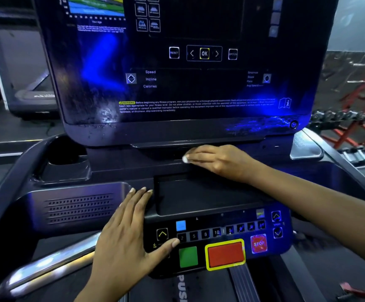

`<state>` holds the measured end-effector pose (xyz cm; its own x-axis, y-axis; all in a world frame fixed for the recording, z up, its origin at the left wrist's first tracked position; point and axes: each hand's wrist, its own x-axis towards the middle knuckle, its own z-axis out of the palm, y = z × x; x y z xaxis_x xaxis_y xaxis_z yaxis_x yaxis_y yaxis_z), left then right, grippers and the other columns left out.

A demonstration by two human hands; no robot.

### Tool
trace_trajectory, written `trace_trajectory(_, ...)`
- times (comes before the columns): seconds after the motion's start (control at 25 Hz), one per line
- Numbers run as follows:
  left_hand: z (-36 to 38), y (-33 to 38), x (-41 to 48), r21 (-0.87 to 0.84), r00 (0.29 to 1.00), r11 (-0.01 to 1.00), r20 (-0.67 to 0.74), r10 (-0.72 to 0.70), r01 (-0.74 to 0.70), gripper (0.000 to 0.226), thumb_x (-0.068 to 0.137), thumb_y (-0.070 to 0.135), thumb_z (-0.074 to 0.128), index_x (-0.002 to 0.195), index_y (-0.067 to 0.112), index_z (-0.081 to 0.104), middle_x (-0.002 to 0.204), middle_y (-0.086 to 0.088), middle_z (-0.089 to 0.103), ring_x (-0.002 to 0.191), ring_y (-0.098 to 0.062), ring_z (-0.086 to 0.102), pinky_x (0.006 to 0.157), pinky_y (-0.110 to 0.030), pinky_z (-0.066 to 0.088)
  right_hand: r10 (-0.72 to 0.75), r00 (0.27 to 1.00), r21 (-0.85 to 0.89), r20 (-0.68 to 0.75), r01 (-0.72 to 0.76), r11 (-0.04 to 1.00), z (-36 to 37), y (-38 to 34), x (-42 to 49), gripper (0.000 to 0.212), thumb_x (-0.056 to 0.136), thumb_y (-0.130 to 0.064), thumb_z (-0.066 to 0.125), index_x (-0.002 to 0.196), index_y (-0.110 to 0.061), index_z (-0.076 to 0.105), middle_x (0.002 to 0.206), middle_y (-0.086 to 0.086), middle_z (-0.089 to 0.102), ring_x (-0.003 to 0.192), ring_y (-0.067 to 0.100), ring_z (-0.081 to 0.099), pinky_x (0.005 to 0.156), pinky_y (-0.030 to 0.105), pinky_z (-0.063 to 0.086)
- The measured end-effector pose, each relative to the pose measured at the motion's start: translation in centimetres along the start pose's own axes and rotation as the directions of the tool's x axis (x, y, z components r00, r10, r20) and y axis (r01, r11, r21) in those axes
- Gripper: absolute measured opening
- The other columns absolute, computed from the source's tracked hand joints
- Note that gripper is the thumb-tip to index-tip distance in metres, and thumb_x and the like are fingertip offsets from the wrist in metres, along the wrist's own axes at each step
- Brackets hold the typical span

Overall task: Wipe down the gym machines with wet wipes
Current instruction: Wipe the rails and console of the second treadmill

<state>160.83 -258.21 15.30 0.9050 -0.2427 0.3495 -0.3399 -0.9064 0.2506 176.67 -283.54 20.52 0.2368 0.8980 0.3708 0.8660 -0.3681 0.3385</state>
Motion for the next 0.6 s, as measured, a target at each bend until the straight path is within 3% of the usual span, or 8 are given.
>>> trace_trajectory(0.12, -0.2, 0.1, -0.2, 0.012, 1.000, 1.000, 0.004, -0.004, 0.004, 0.095, 0.082, 0.082, 0.027, 0.138, 0.007, 0.040, 0.140, -0.008, 0.049, 0.134, -0.022, 0.040, 0.107, -0.032, 0.029, 0.163, 0.985, 0.005, 0.054, -0.164, 0.987, -1.7, 1.0, -4.8, 0.036, 0.091, -0.013, 0.040, 0.116, -0.006, 0.064, 0.118, 0.001, 0.065, 0.110, 0.013, 0.051, 0.074, 0.025, 0.056)
trace_trajectory(0.28, -0.3, 0.2, -0.1, 0.000, 1.000, 1.000, -0.002, -0.008, 0.008, 0.095, 0.082, 0.081, 0.026, 0.137, 0.005, 0.043, 0.138, -0.009, 0.051, 0.133, -0.023, 0.042, 0.107, -0.027, 0.026, 0.365, 0.931, 0.112, -0.023, -0.361, 0.926, -3.1, 0.5, -8.2, 0.031, 0.084, -0.010, 0.052, 0.109, -0.011, 0.069, 0.111, 0.002, 0.069, 0.097, 0.018, 0.066, 0.072, 0.033, 0.057)
trace_trajectory(0.44, -0.5, -0.1, 0.1, -0.021, 1.000, 1.000, -0.029, 0.001, -0.001, 0.095, 0.079, 0.084, 0.026, 0.140, 0.013, 0.042, 0.143, -0.003, 0.046, 0.136, -0.013, 0.035, 0.110, -0.023, 0.023, 0.452, 0.866, 0.286, -0.213, -0.387, 0.877, -4.5, -1.6, -6.4, 0.028, 0.077, 0.003, 0.059, 0.099, -0.008, 0.073, 0.104, 0.004, 0.070, 0.094, 0.014, 0.065, 0.087, 0.022, 0.048)
trace_trajectory(0.6, -1.5, 0.8, -0.8, -0.201, 0.982, 0.964, -0.041, -0.183, 0.172, 0.097, 0.072, 0.090, 0.024, 0.144, 0.026, 0.035, 0.148, 0.008, 0.034, 0.136, -0.006, 0.033, 0.113, -0.027, 0.027, 0.600, 0.760, 0.601, -0.250, -0.364, 0.712, -4.9, -4.3, -3.9, 0.025, 0.072, 0.005, 0.065, 0.091, -0.007, 0.075, 0.099, 0.004, 0.072, 0.092, 0.009, 0.065, 0.087, 0.019, 0.049)
